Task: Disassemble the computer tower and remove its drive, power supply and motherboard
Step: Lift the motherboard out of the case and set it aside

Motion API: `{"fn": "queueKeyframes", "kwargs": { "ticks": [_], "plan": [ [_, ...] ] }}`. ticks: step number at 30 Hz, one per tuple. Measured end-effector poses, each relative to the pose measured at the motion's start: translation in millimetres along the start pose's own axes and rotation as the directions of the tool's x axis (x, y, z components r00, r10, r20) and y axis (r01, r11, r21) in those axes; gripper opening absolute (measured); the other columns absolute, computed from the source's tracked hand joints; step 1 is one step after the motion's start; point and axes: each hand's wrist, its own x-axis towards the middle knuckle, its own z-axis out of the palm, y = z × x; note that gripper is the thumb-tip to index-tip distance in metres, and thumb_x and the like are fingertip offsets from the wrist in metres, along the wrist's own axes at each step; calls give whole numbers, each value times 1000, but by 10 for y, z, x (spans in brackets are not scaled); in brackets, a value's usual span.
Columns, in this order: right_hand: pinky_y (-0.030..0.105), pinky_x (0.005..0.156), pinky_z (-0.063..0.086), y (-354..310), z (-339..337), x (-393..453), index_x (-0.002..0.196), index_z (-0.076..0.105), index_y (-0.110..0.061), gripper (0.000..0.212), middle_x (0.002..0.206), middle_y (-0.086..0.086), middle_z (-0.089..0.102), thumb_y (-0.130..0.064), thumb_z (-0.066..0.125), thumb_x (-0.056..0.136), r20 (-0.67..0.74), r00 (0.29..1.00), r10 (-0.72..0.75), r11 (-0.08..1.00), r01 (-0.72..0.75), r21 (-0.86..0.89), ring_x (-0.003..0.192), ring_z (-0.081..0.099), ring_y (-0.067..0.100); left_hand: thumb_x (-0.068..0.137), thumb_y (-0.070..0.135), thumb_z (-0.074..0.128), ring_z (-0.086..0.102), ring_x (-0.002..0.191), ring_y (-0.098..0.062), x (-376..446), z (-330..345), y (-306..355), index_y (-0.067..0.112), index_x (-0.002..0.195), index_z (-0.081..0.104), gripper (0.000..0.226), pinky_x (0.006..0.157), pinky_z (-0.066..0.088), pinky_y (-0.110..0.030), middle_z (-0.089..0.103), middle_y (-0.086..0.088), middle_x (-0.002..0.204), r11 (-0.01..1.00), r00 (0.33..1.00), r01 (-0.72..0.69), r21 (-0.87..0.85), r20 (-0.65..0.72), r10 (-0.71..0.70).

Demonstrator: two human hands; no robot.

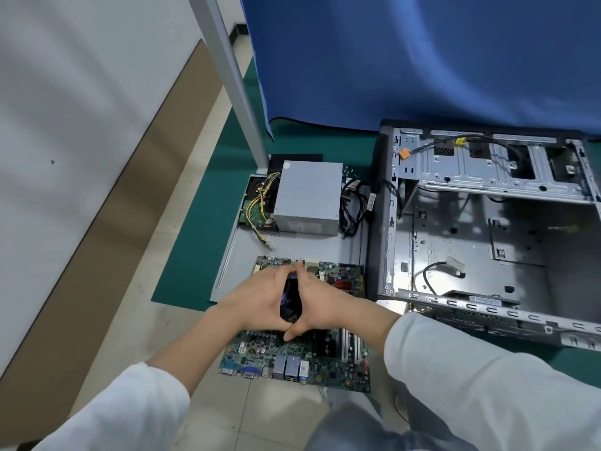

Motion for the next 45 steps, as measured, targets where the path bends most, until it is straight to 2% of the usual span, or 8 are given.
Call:
{"fn": "queueKeyframes", "kwargs": {
  "ticks": [7, 13, 17, 24, 28, 36, 41, 45],
  "plan": [
    [32, 101, 39, 74, -3, 152, 137, 31, -8, 110, 126, 8, 42, -42, 91, 50, -47, 998, -38, 994, 33, -101, 115, 43, 23, 49, 68, 74, 49, 98, -13, 100, 93, -121, 13, 120, 45, 95, 90, 44, -28, 55, 2, 109, 1000, 1000, -1, 29, -17, 2],
    [35, 95, 46, 157, -90, 312, 135, 36, -10, 101, 124, 6, 46, -36, 90, 53, -106, 994, -3, 987, -14, -158, 110, 50, 23, 45, 51, 83, 55, 88, -13, 308, 129, -114, 22, 95, 47, 68, 78, 48, -28, 56, 8, 94, 997, 992, 10, -80, -122, -19],
    [37, 87, 50, 205, -99, 366, 129, 43, -11, 84, 116, 6, 50, -30, 86, 59, -109, 994, 17, 983, -37, -181, 103, 54, 23, 48, 49, 86, 49, 104, -19, 393, 228, -176, 13, 115, 48, 85, 92, 43, -30, 54, -2, 110, 999, 992, 37, -23, -118, -39],
    [38, 99, 43, 222, -68, 373, 145, 15, -3, 106, 134, 14, 35, -35, 81, 69, -104, 994, 30, 979, -50, -197, 121, 44, 29, 44, 84, 63, 25, 129, -25, 388, -22, -416, 26, 137, 35, 113, 110, 25, -42, 31, -5, 138, 979, 978, 202, -40, -51, -204],
    [39, 102, 40, 162, 17, 421, 149, 6, -6, 115, 140, 14, 25, -37, 82, 69, -129, 989, 78, 982, -98, -162, 126, 38, 31, 59, 86, 49, 18, 138, -34, 552, -143, -553, 48, 138, 31, 89, 110, 21, -50, 20, -11, 149, 707, 808, 574, -413, 144, -571],
    [41, 83, 51, 159, 8, 423, 139, 25, -9, 90, 130, 12, 35, -33, 79, 71, -162, 982, 93, 970, -126, -207, 108, 51, 30, 87, 62, 50, 30, 138, -27, 878, -67, -473, 19, 141, 42, 69, 110, 24, -47, 35, -6, 150, 223, 699, 503, -835, 241, -673],
    [35, 65, 47, 109, -13, 432, 136, 30, -9, 84, 125, 11, 38, -31, 79, 72, -170, 981, 96, 956, -138, -259, 97, 55, 29, 91, 30, 61, 47, 124, -21, 804, -157, -579, 10, 127, 58, 41, 102, 32, -31, 56, -7, 132, 176, 590, 337, -925, 61, -805],
    [36, 65, 50, 83, -97, 460, 134, 35, -8, 84, 122, 9, 40, -36, 80, 69, -167, 984, 62, 932, -117, -343, 93, 56, 27, 91, 14, 60, 55, 117, -29, 710, -288, -648, 8, 114, 67, 25, 102, 43, -37, 63, -14, 121, 242, 518, 311, -919, -49, -854]
  ]
}}
